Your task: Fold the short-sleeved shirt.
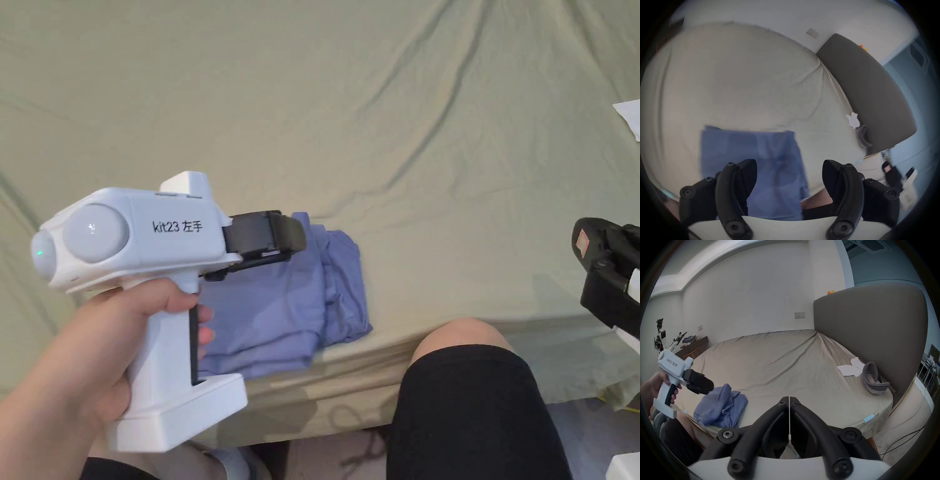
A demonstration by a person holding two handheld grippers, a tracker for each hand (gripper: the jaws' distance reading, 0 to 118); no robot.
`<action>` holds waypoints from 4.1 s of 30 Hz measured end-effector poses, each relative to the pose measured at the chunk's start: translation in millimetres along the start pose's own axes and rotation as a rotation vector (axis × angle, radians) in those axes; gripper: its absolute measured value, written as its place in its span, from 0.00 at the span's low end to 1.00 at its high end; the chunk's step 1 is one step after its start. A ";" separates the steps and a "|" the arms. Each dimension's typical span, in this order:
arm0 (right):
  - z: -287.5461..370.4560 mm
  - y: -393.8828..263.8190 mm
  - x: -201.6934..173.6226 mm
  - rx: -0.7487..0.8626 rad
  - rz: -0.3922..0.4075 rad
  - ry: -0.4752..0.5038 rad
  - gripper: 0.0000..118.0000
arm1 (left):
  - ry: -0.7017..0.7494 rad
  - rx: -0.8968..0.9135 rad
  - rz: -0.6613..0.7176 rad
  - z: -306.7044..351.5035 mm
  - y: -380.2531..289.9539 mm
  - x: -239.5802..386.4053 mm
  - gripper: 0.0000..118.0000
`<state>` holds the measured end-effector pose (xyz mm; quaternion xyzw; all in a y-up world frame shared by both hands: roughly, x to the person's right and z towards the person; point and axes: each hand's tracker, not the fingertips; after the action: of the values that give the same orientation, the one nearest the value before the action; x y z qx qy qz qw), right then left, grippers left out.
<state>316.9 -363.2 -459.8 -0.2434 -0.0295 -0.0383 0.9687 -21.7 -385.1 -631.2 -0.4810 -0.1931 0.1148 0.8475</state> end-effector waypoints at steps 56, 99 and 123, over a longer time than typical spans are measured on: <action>-256.7 -48.6 -104.3 -0.751 -0.238 0.643 0.01 | -0.528 -0.103 0.403 -74.4 -49.4 -235.8 0.90; -121.0 19.9 -161.0 -0.448 -0.064 0.716 0.00 | 0.774 -0.178 -0.086 124.4 85.5 -469.8 0.79; -36.2 109.2 -166.2 0.431 0.376 -0.033 0.00 | 0.473 1.077 -0.238 196.7 -12.4 -41.2 0.00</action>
<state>162.6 -274.4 -555.5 -0.0335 -0.0070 0.1528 0.9877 -144.7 -255.4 -538.4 0.0286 0.0335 -0.0092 0.9990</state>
